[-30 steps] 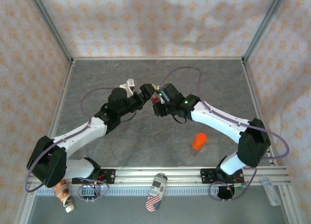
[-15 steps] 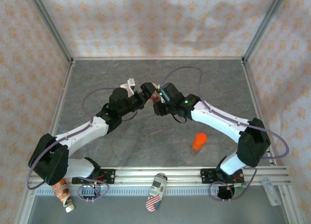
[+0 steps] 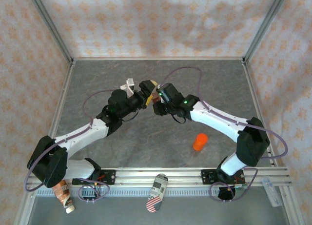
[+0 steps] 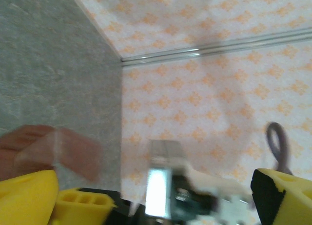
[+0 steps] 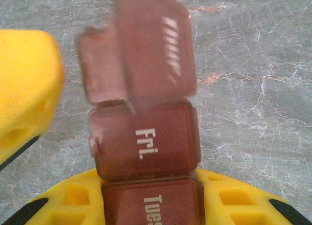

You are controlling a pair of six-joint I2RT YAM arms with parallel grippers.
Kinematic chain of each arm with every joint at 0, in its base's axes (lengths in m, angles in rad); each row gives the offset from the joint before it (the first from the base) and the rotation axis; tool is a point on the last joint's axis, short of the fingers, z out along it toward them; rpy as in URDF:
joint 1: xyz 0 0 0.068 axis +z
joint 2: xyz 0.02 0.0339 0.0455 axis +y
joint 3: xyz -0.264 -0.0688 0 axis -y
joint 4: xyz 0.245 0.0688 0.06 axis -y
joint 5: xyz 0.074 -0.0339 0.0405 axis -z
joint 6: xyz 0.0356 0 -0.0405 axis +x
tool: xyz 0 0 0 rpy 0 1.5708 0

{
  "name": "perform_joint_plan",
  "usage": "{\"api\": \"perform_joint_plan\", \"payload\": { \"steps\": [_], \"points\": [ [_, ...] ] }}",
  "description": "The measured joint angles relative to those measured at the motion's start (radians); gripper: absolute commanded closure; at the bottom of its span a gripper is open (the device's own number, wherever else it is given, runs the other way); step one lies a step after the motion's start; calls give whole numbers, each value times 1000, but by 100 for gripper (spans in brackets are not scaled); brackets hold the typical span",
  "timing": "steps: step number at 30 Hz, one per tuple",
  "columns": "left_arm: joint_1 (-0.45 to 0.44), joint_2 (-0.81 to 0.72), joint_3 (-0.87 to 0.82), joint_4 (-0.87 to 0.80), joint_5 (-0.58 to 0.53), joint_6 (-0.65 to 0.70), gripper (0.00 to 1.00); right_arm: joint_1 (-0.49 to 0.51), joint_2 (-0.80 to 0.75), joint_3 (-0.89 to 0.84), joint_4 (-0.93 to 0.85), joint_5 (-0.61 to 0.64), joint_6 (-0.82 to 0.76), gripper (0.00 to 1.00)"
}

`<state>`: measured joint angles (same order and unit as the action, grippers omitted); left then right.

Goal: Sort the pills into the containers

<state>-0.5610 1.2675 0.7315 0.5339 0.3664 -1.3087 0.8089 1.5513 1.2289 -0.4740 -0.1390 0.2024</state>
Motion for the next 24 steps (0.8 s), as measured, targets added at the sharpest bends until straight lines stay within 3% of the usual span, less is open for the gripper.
{"api": "perform_joint_plan", "payload": {
  "steps": [7,15,24],
  "points": [
    [-9,-78,0,18,-18,2,0,0,13,-6,6,1,0,71],
    [-2,-189,-9,-145,-114,100,0,0,14,-42,18,-26,-28,70],
    [177,-269,-49,-377,-159,201,0,19,152,-42,11,-111,-150,67]
  ]
}}
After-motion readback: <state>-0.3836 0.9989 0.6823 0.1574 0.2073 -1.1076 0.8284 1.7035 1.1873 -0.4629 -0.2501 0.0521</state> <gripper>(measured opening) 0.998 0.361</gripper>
